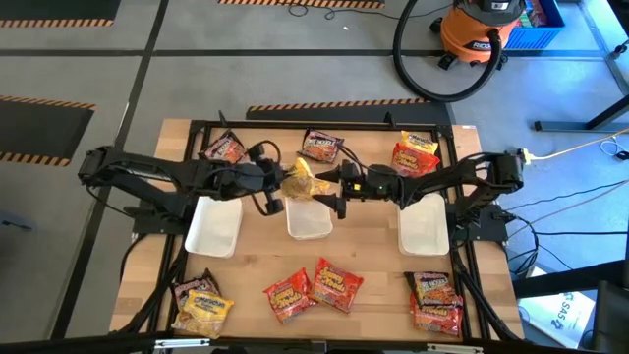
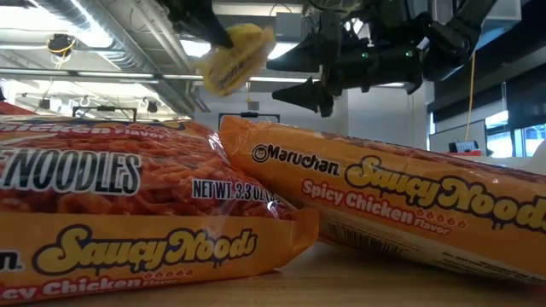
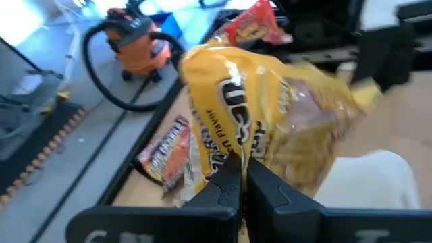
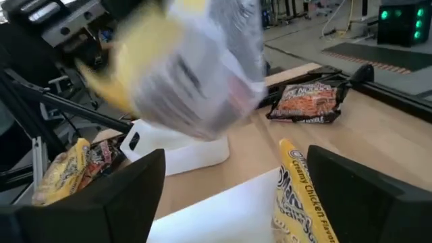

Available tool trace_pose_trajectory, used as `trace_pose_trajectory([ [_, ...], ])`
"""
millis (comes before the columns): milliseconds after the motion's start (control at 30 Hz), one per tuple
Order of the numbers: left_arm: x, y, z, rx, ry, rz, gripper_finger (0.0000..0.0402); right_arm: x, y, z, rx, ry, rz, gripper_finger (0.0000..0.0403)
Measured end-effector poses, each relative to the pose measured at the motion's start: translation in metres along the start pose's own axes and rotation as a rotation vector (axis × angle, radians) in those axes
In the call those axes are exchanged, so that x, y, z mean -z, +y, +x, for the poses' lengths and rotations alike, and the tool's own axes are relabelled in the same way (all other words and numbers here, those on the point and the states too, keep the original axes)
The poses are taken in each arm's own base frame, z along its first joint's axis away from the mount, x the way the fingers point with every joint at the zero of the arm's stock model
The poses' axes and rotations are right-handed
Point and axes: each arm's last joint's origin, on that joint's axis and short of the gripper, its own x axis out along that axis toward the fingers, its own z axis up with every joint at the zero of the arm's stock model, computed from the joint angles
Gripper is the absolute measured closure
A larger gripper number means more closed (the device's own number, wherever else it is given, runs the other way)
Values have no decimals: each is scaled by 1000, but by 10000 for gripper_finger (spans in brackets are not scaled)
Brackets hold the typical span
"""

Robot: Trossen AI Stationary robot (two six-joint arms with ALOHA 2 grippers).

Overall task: Sort Maruchan noodles
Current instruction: Put the top left yellow noodle pack into the center white bin

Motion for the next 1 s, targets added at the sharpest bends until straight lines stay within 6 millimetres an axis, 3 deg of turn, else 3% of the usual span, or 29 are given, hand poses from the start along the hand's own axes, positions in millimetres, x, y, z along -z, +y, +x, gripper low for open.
trace_pose_trajectory([
  [300, 2, -7, 24, -63, 12, 2, 401, 3, 3, 3, 22, -39, -34, 68],
  [700, 1, -11, 32, -26, -3, -33, 401, -6, 3, 2, 108, -153, -50, 73],
  [833, -2, -12, 32, 5, -27, -48, 402, -6, 3, 2, 107, -151, -63, 115],
  [1000, -4, -13, 31, 51, -41, -56, 401, -5, 3, 2, 78, -137, -91, 205],
])
